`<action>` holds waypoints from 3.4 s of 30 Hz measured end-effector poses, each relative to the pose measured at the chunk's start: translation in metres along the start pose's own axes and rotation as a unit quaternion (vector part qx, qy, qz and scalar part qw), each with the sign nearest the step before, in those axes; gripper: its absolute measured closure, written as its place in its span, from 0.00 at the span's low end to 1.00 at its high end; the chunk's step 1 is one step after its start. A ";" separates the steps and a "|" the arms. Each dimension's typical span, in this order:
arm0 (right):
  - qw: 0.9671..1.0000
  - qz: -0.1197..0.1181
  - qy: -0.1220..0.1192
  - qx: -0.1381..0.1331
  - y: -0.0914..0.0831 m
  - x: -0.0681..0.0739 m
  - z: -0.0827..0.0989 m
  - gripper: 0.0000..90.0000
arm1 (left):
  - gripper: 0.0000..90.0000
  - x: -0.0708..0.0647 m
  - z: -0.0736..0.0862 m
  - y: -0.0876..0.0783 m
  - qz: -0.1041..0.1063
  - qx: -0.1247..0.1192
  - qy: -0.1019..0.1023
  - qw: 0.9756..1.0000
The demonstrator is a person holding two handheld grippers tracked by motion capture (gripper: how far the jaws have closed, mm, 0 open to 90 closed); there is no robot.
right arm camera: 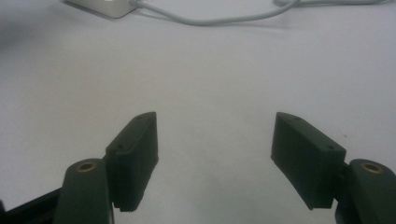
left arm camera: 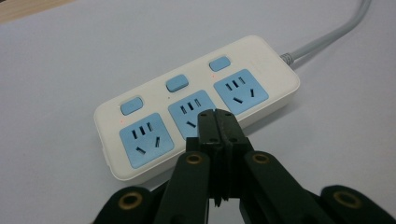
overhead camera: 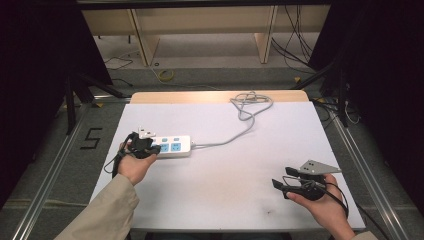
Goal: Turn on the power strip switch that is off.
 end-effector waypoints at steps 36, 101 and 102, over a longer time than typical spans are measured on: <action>1.000 0.000 -0.001 0.001 0.000 0.000 0.000 0.36 | 1.00 0.011 -0.007 0.012 -0.007 0.010 -0.015 1.000; 1.000 -0.002 -0.003 0.000 0.001 0.000 0.000 0.36 | 1.00 0.024 -0.015 0.027 -0.019 0.020 -0.023 0.999; 1.000 -0.002 -0.002 0.001 0.001 0.001 0.000 0.36 | 1.00 0.025 -0.016 0.027 -0.019 0.020 -0.023 0.999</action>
Point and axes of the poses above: each handheld gripper's, and its own axes: y roughly forward along the jaws, z roughly out of its underside, x roughly to its left, the point moved 7 cm from there along y, roughly forward along the jaws, and after that the axes turned 6 degrees about x, right-handed, at the moved point
